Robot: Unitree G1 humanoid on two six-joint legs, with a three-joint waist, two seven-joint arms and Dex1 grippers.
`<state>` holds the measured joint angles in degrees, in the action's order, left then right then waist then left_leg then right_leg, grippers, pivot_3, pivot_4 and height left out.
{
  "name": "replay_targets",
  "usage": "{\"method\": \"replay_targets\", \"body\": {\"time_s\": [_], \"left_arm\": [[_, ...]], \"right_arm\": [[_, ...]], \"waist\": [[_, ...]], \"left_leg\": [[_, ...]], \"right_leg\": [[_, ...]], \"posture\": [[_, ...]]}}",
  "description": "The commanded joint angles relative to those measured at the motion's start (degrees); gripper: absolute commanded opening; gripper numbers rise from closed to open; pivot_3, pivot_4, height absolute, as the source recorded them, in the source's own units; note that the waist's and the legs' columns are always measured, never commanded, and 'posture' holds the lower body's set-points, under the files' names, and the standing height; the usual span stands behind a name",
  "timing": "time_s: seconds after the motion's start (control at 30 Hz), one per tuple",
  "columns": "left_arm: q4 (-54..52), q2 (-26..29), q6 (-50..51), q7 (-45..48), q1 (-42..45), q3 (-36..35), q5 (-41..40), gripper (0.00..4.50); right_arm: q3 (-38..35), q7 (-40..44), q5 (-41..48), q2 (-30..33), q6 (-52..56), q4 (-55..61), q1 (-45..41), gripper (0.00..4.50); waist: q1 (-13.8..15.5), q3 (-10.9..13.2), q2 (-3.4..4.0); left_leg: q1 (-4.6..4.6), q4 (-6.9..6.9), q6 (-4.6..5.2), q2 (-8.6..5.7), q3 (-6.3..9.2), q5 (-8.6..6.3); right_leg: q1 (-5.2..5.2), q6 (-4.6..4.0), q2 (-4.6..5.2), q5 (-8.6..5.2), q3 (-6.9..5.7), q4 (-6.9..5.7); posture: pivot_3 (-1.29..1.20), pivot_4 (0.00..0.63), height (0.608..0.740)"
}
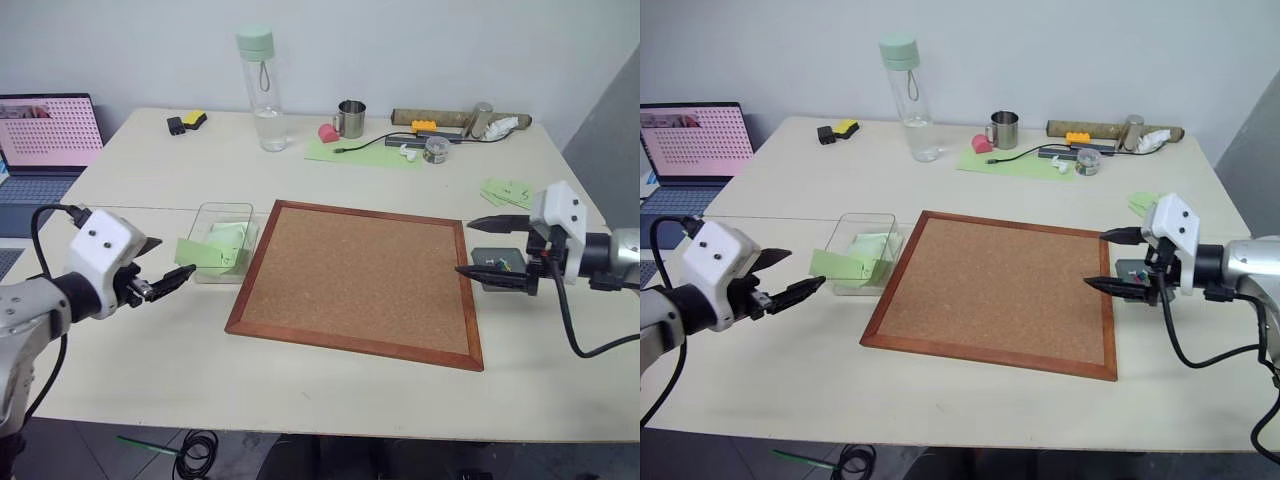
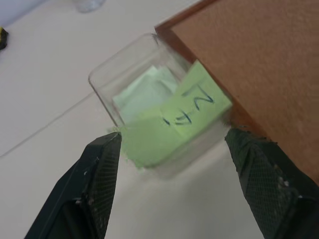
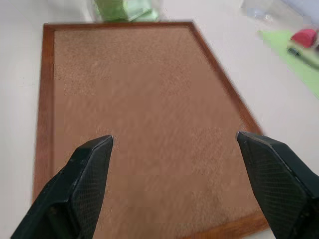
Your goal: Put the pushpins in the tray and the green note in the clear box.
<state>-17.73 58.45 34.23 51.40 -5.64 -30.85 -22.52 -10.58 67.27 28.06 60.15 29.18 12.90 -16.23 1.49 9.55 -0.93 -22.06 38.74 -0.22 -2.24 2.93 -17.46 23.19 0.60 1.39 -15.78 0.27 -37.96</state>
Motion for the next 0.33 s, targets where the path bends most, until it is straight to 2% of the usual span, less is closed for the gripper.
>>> {"method": "replay_targets", "body": {"time_s": [0.03,0.2,0.33], "left_arm": [[7.48,2.43,-6.15,5.88,-2.48,-7.51,1.36,3.56],[13.51,2.74,-9.70,8.48,-2.56,-9.25,1.28,3.56],[16.34,2.67,-11.21,9.08,-0.89,-7.93,1.02,3.56]], "right_arm": [[-8.52,3.45,-1.75,4.46,-2.62,-3.82,6.79,4.14],[-14.15,5.13,-3.74,6.23,-5.51,-7.00,14.15,4.14],[-15.22,4.59,-4.27,5.81,-6.77,-8.08,15.32,4.14]], "waist": [[0.02,0.00,0.02],[-0.18,-0.01,0.06],[-0.21,-0.01,0.07]], "left_leg": [[0.00,0.00,0.01,0.00,0.00,0.00],[0.03,0.00,0.03,0.02,-0.05,-0.01],[0.03,-0.01,0.03,0.02,-0.06,-0.01]], "right_leg": [[0.00,0.00,0.00,0.00,-0.01,0.00],[-0.01,0.00,0.00,0.00,0.02,-0.02],[0.00,0.00,0.00,0.00,0.02,-0.04]], "posture": [[0.00,0.150,0.740],[0.00,0.150,0.740],[0.00,0.150,0.740]]}}
